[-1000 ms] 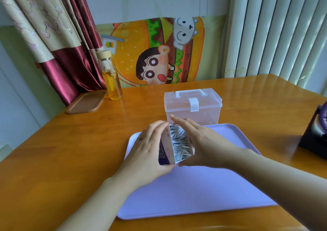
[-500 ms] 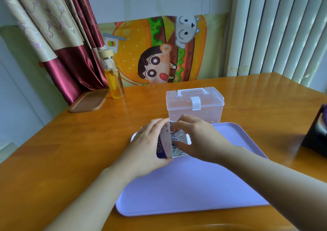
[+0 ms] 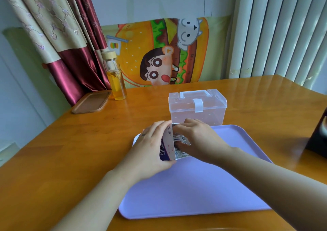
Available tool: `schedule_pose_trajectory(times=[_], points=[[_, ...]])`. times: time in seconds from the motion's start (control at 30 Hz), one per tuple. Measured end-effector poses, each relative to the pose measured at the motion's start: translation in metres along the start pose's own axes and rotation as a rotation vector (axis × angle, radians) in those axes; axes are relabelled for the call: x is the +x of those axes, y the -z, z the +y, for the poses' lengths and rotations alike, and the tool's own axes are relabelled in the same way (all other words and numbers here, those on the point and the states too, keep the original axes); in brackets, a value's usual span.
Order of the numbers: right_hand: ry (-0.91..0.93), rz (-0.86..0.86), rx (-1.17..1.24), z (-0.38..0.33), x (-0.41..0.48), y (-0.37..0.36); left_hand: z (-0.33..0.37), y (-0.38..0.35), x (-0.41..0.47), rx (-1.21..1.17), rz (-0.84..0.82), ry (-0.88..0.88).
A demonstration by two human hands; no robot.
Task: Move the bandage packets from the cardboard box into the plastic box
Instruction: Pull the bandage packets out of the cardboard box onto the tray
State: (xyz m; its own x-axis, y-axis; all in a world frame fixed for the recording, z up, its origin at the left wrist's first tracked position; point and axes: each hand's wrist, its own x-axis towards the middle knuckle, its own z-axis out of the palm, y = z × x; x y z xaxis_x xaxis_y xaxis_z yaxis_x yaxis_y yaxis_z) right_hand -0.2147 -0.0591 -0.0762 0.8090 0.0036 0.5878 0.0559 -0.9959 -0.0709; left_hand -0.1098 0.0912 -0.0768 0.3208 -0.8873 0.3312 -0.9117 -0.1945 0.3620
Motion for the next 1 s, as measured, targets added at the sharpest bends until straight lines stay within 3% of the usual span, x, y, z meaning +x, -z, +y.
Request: schedule_pose_trajectory(times=[0.2,0.53,0.77,1.0], points=[[0.04,0.073,-0.1,-0.004,0.006,-0.008,0.003,-0.002,0.004,0.043,-0.01,-0.005],[0.043,0.169,-0.044,0.004,-0.002,0.009,0.003,0.009,0.002,0.21,-0.034,0.088],[0.069,0.212,-0.076,0.004,-0.002,0.016,0.019,0.013,0.006,0.242,-0.007,0.041],[-0.082,0.276,-0.052,0.012,-0.01,0.018,0.015,0.024,0.006,0.34,-0.053,0.092]])
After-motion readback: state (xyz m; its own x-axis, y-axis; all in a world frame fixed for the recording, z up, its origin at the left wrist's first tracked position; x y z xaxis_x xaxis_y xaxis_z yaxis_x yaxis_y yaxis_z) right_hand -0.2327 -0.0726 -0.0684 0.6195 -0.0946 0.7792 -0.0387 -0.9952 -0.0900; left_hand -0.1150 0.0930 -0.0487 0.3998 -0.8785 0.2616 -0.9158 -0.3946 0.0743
